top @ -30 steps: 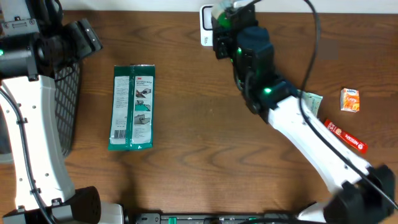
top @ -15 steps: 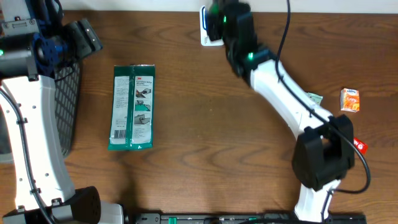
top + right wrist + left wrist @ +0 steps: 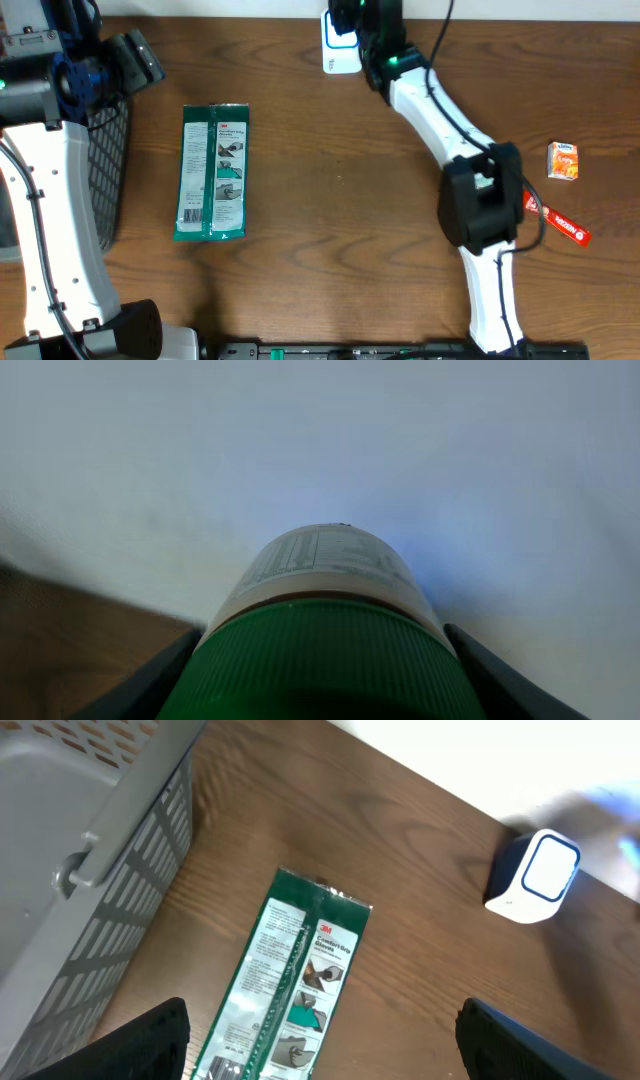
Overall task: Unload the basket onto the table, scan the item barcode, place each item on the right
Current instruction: 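Carry the tub up to the white scanner window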
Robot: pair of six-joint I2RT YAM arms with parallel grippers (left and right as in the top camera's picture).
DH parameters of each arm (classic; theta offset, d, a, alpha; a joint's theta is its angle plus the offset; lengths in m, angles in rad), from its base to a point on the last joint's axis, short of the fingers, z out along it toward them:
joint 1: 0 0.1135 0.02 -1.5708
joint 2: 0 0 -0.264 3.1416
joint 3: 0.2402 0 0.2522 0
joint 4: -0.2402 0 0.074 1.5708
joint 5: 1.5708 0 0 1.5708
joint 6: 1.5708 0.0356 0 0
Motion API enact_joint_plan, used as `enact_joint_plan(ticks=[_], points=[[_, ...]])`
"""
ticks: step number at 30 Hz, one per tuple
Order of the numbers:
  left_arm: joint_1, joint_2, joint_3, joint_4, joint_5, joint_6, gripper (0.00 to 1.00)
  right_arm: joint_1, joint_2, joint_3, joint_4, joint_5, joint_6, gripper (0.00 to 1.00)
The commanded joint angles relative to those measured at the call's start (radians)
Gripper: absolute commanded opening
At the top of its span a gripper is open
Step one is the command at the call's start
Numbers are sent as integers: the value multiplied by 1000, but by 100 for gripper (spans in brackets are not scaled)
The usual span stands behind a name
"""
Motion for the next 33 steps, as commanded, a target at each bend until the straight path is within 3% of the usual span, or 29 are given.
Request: enact_joint_plan(ticks=[1,7,21,33], points=[[3,3,5,-3,6,9,85,0,51,25,61,9,-15,1],[3,3,5,-3,6,9,85,0,111,25,135,14,-27,1],[3,3,5,-3,6,9,85,15,169,25,169,43,-216,1],[3,3,5,-3,6,9,85,14,169,24,190,84,-167,1]])
